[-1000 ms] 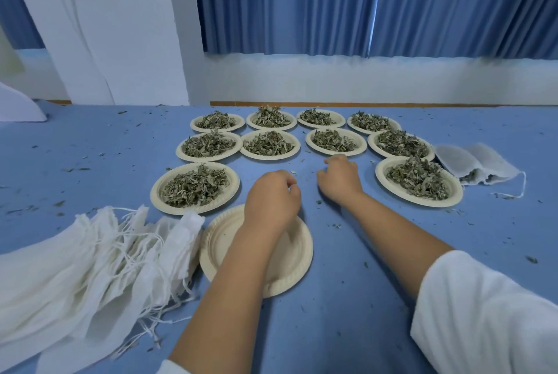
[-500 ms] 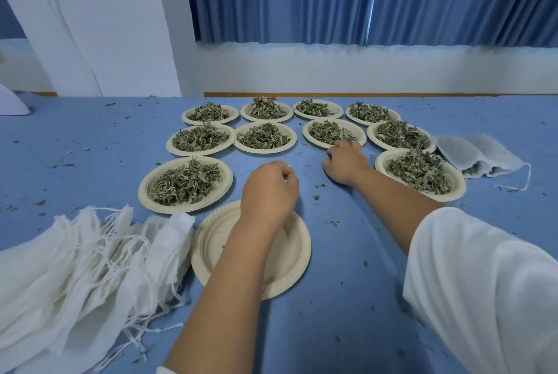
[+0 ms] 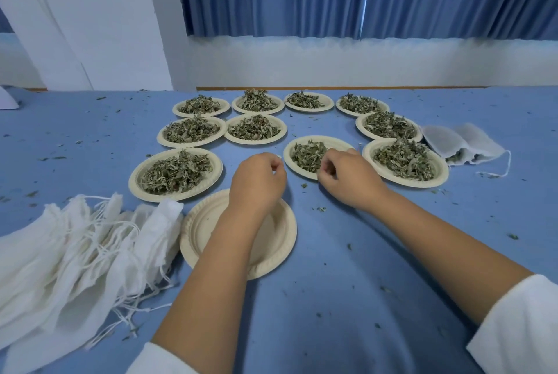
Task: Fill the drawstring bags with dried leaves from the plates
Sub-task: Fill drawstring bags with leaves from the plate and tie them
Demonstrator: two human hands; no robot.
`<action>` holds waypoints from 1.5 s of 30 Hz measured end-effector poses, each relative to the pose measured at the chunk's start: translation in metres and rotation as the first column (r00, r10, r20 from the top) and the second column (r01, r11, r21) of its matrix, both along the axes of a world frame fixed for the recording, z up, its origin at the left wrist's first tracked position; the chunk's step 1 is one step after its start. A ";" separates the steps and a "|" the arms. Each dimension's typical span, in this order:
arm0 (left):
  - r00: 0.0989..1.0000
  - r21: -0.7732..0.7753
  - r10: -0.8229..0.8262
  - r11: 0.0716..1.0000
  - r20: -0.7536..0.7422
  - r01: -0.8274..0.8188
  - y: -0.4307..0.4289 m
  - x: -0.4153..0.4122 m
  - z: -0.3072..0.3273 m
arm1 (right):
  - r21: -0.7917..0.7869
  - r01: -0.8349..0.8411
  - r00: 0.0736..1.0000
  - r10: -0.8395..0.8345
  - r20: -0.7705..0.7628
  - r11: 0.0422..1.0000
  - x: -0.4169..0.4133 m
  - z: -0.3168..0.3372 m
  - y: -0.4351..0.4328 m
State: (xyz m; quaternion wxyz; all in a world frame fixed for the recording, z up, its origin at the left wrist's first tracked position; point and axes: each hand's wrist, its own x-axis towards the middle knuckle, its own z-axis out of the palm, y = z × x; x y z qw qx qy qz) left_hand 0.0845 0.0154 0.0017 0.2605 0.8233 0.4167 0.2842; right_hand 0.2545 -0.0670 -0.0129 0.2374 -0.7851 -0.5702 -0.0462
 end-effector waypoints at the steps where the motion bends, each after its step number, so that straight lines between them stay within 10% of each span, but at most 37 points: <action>1: 1.000 0.007 -0.001 1.000 -0.013 0.001 -0.002 0.000 -0.001 | 0.013 -0.011 1.000 0.011 -0.007 1.000 -0.004 0.001 -0.007; 15: 0.994 0.026 -0.032 0.999 -0.106 0.035 -0.009 -0.001 -0.011 | 0.039 -0.188 0.982 0.188 -0.004 0.981 -0.030 0.014 -0.059; 31: 0.958 -0.024 -0.179 0.984 -0.225 0.178 -0.022 0.003 -0.008 | 0.319 -0.015 0.975 0.084 -0.206 0.948 -0.014 0.020 -0.047; 45: 0.991 0.007 0.126 0.992 -0.036 -0.125 0.008 -0.032 0.009 | 0.120 -0.251 0.956 0.265 -0.123 0.961 -0.110 0.056 0.043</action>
